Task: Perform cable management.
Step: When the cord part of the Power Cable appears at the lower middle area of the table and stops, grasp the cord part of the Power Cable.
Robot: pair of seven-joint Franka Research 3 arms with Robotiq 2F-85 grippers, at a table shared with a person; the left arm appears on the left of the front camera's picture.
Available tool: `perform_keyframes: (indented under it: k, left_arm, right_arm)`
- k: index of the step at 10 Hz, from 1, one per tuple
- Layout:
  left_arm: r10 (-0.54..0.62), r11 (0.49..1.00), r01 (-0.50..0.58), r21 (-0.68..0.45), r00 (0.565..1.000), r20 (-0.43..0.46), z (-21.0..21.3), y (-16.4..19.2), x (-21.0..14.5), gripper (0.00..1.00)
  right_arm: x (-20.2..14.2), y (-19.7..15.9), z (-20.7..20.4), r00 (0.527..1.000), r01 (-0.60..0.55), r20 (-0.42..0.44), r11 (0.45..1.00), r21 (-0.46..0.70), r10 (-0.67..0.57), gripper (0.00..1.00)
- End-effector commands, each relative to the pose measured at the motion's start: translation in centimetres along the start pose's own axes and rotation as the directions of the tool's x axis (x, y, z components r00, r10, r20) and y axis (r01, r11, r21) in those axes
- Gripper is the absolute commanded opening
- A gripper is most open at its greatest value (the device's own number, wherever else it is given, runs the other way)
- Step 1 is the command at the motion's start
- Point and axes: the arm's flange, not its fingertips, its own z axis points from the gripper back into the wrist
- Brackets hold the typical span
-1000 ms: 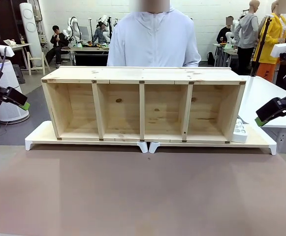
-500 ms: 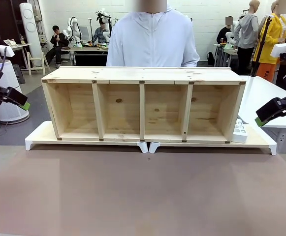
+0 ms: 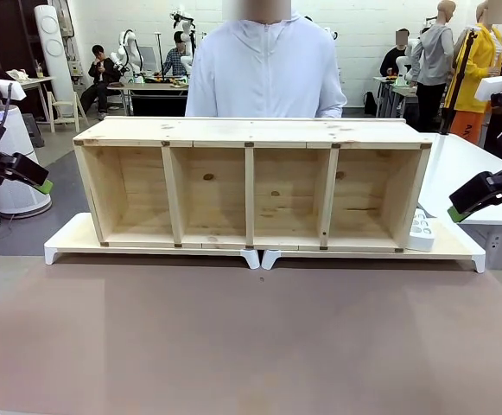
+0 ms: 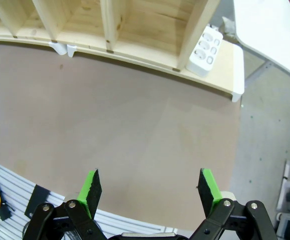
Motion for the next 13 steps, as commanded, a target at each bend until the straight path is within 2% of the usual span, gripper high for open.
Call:
perform_keyframes:
  k: [1, 13]
  left_arm:
    - [-0.001, 1.0, 0.001, 0.001, 1.0, 0.006, -0.2, -0.06, 0.14, 1.0]
    - [-0.001, 1.0, 0.001, 0.001, 1.0, 0.006, -0.2, -0.06, 0.14, 1.0]
  right_arm:
    - [0.18, -0.09, -0.08, 1.0, 0.0, 0.008, 1.0, -0.002, 0.0, 1.0]
    - [0.18, -0.09, -0.08, 1.0, 0.0, 0.008, 1.0, -0.002, 0.0, 1.0]
